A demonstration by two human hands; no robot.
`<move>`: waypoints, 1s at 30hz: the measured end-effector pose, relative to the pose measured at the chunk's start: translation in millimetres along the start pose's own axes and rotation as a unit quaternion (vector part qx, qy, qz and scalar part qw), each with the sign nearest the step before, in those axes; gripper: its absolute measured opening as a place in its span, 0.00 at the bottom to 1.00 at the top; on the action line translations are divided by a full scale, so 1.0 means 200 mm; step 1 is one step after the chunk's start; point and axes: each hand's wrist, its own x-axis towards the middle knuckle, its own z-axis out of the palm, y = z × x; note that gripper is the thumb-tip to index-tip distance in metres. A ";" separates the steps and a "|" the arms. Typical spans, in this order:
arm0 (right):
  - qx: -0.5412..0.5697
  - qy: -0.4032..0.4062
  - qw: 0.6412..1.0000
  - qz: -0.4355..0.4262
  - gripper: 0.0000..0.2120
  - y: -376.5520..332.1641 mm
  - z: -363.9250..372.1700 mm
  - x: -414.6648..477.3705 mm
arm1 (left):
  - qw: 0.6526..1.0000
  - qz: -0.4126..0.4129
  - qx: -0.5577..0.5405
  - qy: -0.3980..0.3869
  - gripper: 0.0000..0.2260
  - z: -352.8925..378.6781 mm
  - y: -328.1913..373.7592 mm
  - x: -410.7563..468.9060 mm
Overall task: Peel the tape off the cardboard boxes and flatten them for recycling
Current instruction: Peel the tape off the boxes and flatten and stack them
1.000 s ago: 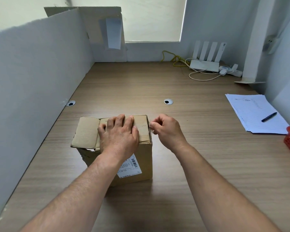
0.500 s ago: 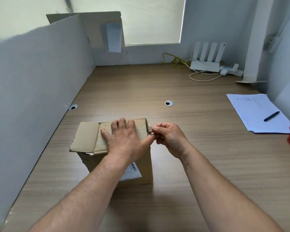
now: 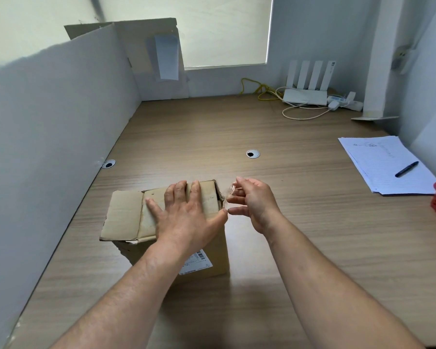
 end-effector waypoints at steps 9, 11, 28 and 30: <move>-0.126 -0.097 0.987 -0.039 0.12 -0.09 -0.02 -0.04 | 1.000 -0.008 -0.002 0.009 0.39 0.01 -0.01 -0.01; -0.167 -0.101 0.979 -0.056 0.09 -0.10 0.00 -0.04 | 1.000 -0.002 0.000 0.012 0.39 0.02 0.00 0.00; -0.249 -0.041 0.967 -0.020 0.09 -0.10 0.08 0.06 | 1.000 0.028 -0.001 0.008 0.51 -0.02 -0.03 0.07; -0.209 -0.051 0.977 -0.007 0.10 -0.09 0.07 0.06 | 1.000 0.027 -0.011 0.005 0.45 -0.01 -0.04 0.08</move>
